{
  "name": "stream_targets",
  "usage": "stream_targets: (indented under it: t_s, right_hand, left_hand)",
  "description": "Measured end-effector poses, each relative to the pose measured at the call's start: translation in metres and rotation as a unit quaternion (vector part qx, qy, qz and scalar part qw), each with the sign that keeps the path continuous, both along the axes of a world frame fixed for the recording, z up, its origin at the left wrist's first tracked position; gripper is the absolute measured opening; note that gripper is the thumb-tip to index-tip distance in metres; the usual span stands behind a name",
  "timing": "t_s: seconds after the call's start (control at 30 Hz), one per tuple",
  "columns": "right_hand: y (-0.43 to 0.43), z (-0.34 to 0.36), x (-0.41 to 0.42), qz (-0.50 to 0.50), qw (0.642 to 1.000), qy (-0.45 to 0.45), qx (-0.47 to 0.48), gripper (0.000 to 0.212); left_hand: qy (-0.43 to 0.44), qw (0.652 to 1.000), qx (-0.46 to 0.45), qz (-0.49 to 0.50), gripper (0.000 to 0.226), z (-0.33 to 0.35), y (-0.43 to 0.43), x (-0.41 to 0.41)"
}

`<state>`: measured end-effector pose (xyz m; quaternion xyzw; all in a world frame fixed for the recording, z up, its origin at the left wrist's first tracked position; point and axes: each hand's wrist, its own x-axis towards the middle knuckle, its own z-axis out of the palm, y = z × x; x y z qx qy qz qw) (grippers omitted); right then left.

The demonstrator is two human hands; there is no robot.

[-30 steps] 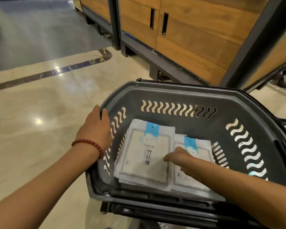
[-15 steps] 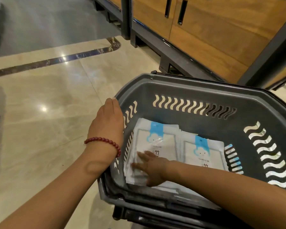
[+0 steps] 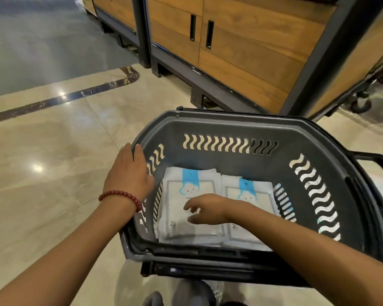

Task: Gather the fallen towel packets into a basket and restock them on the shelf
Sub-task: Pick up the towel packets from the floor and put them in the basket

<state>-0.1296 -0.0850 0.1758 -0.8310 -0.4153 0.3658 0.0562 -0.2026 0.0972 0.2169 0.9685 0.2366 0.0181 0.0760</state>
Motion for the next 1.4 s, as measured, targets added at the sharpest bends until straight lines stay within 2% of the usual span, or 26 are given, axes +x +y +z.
stream_targets:
  t_s: [0.1, 0.17, 0.27, 0.33, 0.37, 0.47, 0.53, 0.63, 0.73, 1.07, 1.2, 1.27, 1.33, 1.4]
  right_hand:
    - [-0.058, 0.037, -0.023, -0.087, 0.995, -0.007, 0.049, 0.041]
    - [-0.102, 0.055, -0.043, -0.157, 0.984, -0.027, 0.079, 0.033]
    - [-0.156, 0.073, -0.072, -0.214, 0.961, -0.151, 0.087, 0.031]
    - [-0.180, 0.076, -0.089, -0.190, 0.946, -0.253, 0.069, 0.038]
    - [-0.189, 0.075, -0.096, -0.177, 0.940, -0.283, 0.068, 0.040]
    - [-0.200, 0.065, -0.113, -0.158, 0.929, -0.332, 0.050, 0.061]
    - [-0.199, 0.056, -0.117, -0.156, 0.918, -0.362, 0.040, 0.064]
    - [-0.199, 0.054, -0.123, -0.169, 0.911, -0.372, 0.052, 0.055]
    - [-0.206, 0.052, -0.136, -0.177, 0.911, -0.367, 0.056, 0.054]
    - [-0.222, 0.045, -0.184, -0.236, 0.891, -0.385, 0.038, 0.059]
    - [-0.228, 0.050, -0.196, -0.259, 0.875, -0.404, 0.058, 0.055]
    - [-0.241, 0.053, -0.216, -0.292, 0.859, -0.410, 0.092, 0.048]
    - [-0.266, 0.051, -0.243, -0.353, 0.831, -0.413, 0.123, 0.042]
    - [-0.298, 0.034, -0.275, -0.431, 0.807, -0.390, 0.107, 0.040]
  left_hand:
    - [0.013, 0.999, 0.005, -0.053, 0.063, 0.008, -0.014, -0.016]
    - [0.017, 0.993, -0.029, -0.112, 0.061, 0.007, -0.035, -0.035]
    - [0.021, 0.975, -0.119, -0.185, 0.052, 0.008, -0.074, -0.059]
    - [0.045, 0.959, -0.163, -0.226, 0.045, 0.014, -0.102, -0.062]
    - [0.063, 0.952, -0.169, -0.246, 0.049, 0.017, -0.117, -0.061]
    - [0.086, 0.941, -0.097, -0.312, 0.073, 0.021, -0.157, -0.062]
    - [0.084, 0.938, -0.013, -0.336, 0.075, 0.017, -0.173, -0.066]
    - [0.062, 0.932, 0.045, -0.356, 0.069, 0.010, -0.180, -0.071]
    - [0.035, 0.919, 0.071, -0.385, 0.073, 0.010, -0.179, -0.078]
    - [0.010, 0.887, 0.083, -0.453, 0.082, 0.006, -0.188, -0.096]
    - [-0.026, 0.887, 0.033, -0.461, 0.061, 0.013, -0.207, -0.105]
    - [-0.108, 0.852, -0.025, -0.512, 0.052, 0.015, -0.223, -0.117]
    - [-0.206, 0.789, -0.075, -0.574, 0.048, 0.021, -0.247, -0.129]
    - [-0.254, 0.735, -0.115, -0.618, 0.050, 0.017, -0.277, -0.139]
